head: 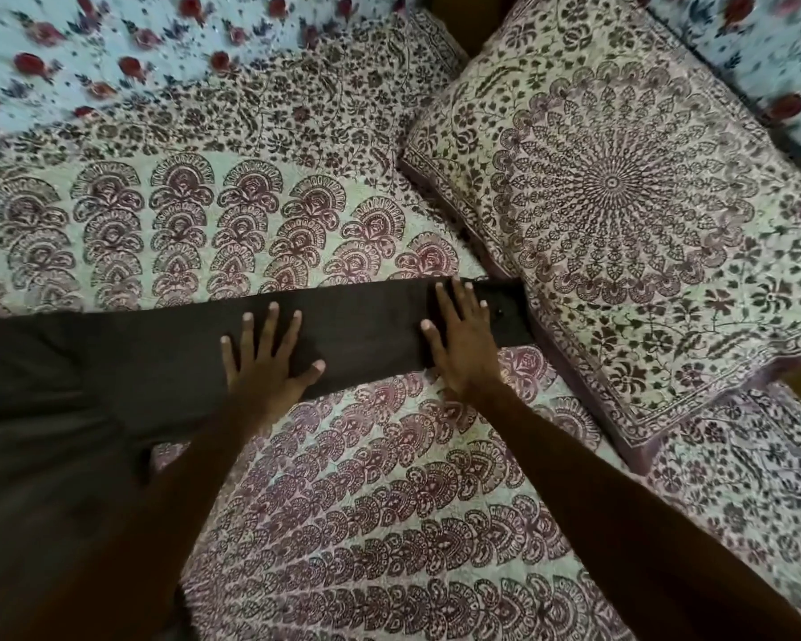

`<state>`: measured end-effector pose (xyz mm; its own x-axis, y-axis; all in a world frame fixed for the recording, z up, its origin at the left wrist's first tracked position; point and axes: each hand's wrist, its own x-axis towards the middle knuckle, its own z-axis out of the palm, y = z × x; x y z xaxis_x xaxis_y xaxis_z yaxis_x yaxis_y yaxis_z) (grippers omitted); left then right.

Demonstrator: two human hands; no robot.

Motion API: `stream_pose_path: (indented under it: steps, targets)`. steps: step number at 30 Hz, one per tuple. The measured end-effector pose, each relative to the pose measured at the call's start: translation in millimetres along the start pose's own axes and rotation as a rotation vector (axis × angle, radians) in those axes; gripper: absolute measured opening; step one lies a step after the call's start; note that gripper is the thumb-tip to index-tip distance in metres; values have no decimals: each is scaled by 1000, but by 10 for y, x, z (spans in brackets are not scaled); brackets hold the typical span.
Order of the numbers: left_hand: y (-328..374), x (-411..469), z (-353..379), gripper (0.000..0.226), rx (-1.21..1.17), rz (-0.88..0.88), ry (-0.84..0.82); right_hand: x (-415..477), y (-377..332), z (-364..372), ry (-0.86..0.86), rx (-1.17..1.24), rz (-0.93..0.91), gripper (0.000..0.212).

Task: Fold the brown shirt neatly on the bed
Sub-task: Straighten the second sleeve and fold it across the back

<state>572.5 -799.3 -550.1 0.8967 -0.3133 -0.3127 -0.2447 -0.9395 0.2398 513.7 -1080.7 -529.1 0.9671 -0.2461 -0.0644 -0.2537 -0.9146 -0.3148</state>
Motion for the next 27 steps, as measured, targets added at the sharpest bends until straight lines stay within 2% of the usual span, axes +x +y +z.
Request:
stream_pose_path:
  steps: [1, 3, 4, 5, 7, 8, 11, 14, 16, 18, 20, 24, 27]
  targets:
    - [10, 14, -85, 81, -42, 5, -40, -43, -91, -29, 55, 27, 12, 53]
    - [-3, 22, -304, 62, -447, -12, -70, -206, -312, -48, 153, 91, 38, 39]
    - [-81, -27, -401, 51, -698, -44, -12, -337, -473, -15, 158, 147, 63, 32]
    - [-188, -107, -475, 41, -834, -92, 116, -497, -644, 28, 129, 206, 84, 26]
    - [-519, -368, -594, 29, -731, -199, 375, -882, -1049, 168, -19, 289, 92, 23]
    - [-675, -503, -605, 29, -652, -212, 431, -1077, -1219, 244, -97, 315, 78, 23]
    - [-1246, -893, -576, 30, -505, -170, 446, -1640, -1851, 429, -280, 461, 40, 23]
    - [-1730, -1068, -547, 28, -442, -210, 409, -2000, -2360, 589, -384, 394, -5, 26]
    - [-1944, -1112, -546, 29, -426, -207, 363, -2144, -2612, 651, -420, 343, 8, 34]
    - [-2071, -1080, -568, 31, -380, -116, 309, -2242, -2788, 687, -450, 281, 47, 41]
    - [-2155, -976, -628, 33, -223, -4, 249, -2344, -2938, 712, -447, 213, 74, 44]
    - [-2148, -774, -777, 41, 110, 104, 174, -2398, -3086, 767, -376, 165, 175, 41]
    - [-2176, -630, -882, 62, 257, 58, 146, -2391, -3171, 859, -279, 237, 245, 33]
